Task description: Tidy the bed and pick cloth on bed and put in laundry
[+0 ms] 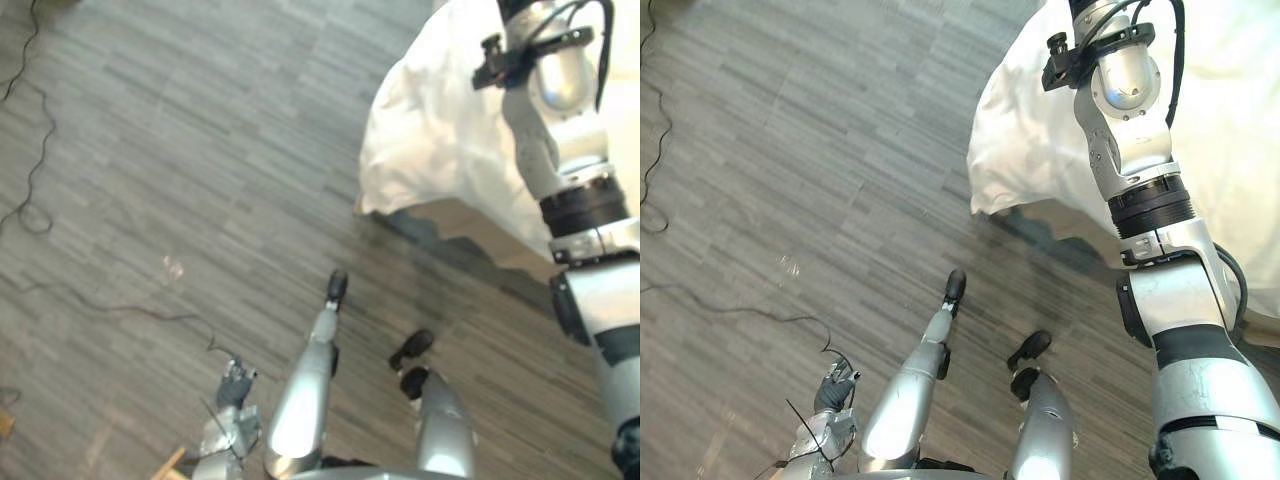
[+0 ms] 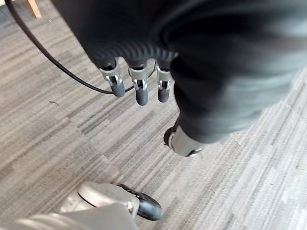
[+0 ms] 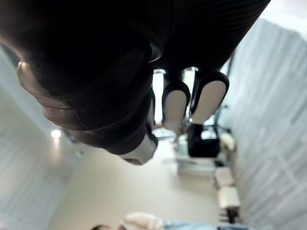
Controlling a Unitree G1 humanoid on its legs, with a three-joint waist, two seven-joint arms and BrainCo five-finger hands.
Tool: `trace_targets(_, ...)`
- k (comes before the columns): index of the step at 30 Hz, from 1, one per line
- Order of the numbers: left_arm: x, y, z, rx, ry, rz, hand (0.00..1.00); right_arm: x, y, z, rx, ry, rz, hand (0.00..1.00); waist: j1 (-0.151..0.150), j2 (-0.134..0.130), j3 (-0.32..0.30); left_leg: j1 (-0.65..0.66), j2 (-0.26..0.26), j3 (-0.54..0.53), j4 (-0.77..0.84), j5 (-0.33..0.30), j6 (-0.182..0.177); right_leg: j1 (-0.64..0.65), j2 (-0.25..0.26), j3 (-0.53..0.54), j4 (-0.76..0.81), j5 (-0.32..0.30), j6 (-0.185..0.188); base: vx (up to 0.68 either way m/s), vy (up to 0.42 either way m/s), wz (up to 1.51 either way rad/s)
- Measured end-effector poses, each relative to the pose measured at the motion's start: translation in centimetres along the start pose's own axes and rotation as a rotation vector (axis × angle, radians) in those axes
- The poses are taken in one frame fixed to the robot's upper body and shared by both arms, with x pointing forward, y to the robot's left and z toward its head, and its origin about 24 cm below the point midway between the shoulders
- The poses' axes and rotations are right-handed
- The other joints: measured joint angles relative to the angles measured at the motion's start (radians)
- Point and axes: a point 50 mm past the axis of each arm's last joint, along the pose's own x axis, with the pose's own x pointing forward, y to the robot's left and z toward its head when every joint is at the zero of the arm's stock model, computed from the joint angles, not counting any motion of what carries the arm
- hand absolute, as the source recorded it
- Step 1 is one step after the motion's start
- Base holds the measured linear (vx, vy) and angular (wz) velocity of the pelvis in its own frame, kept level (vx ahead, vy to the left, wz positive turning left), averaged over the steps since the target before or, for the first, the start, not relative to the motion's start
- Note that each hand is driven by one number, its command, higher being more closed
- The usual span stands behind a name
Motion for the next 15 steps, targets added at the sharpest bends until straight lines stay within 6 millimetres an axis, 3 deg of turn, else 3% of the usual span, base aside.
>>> trace_targets(2, 0.6, -1.3, 0.9, 0.016, -0.027, -0.055, 0.00, -0.4, -0.2, -2.1, -0.035, 0.106, -0.001, 1.00, 0.029, 0.028, 0.013, -0.040, -0.004, -0.013, 0.000, 0.011, -0.005, -0.053, -0.014, -0.001, 0.039, -0.014, -0.007, -0.06, -0.056, 0.14)
trace_targets(5, 1.5, -3.3, 3.0, 0.025, -0.093, -0.128, 0.00, -1.0, -1.0, -4.4, -0.127, 0.236, -0.007, 1.00, 0.050, 0.071, 0.033, -0.118, 0.000, -0.018, 0.000, 0.037, -0.003, -0.145, -0.021, -0.002, 0.083, -0.023, -0.019, -0.07, -0.048, 0.05)
trace_targets(7, 1.9, -5.1, 4.4, 0.021, -0.132, -0.185, 0.00, -1.0, -0.7, -4.6, -0.181, 0.239, 0.028, 1.00, 0.073, 0.095, 0.043, -0.150, 0.002, -0.010, 0.000, 0.040, -0.007, -0.196, -0.025, 0.015, 0.104, -0.024, -0.020, -0.04, -0.021, -0.16)
trace_targets(9, 1.9, -6.4, 5.9, 0.000, -0.192, -0.238, 0.00, -1.8, -0.5, -5.9, -0.226, 0.288, 0.042, 1.00, 0.090, 0.099, 0.044, -0.176, -0.003, 0.015, 0.000, 0.038, -0.014, -0.248, -0.043, 0.037, 0.143, -0.034, -0.024, -0.03, -0.007, -0.15)
trace_targets(11, 1.8, -7.7, 7.5, -0.052, -0.263, -0.275, 0.00, -4.3, 0.0, -8.6, -0.238, 0.363, 0.062, 1.00, 0.087, 0.099, 0.044, -0.201, -0.016, 0.032, 0.000, 0.038, -0.013, -0.298, -0.073, 0.050, 0.197, -0.057, -0.021, 0.00, 0.008, 0.07)
trace_targets(12, 1.7, -7.8, 7.7, -0.066, -0.272, -0.278, 0.00, -4.9, 0.8, -8.9, -0.221, 0.349, 0.074, 1.00, 0.079, 0.098, 0.044, -0.203, -0.020, 0.036, 0.000, 0.038, -0.013, -0.307, -0.079, 0.056, 0.207, -0.061, -0.020, 0.04, 0.012, 0.09)
trace_targets(13, 1.6, -7.9, 7.8, -0.094, -0.276, -0.271, 0.00, -5.9, 2.4, -10.1, -0.181, 0.380, 0.102, 1.00, 0.051, 0.097, 0.044, -0.204, -0.028, 0.044, 0.000, 0.038, -0.013, -0.317, -0.093, 0.062, 0.224, -0.070, -0.018, 0.05, 0.006, 0.04)
trace_targets(14, 1.6, -8.0, 8.0, -0.131, -0.282, -0.261, 0.00, -8.2, 4.0, -12.6, -0.151, 0.488, 0.125, 1.00, 0.028, 0.095, 0.044, -0.201, -0.030, 0.051, 0.000, 0.037, -0.013, -0.317, -0.098, 0.066, 0.228, -0.073, -0.018, 0.06, 0.004, 0.01)
trace_targets(15, 1.5, -8.1, 8.1, -0.148, -0.287, -0.256, 0.00, -9.8, 4.7, -13.9, -0.129, 0.548, 0.132, 1.00, 0.020, 0.089, 0.043, -0.200, -0.030, 0.056, 0.000, 0.036, -0.012, -0.317, -0.098, 0.068, 0.228, -0.074, -0.018, 0.07, -0.004, -0.07)
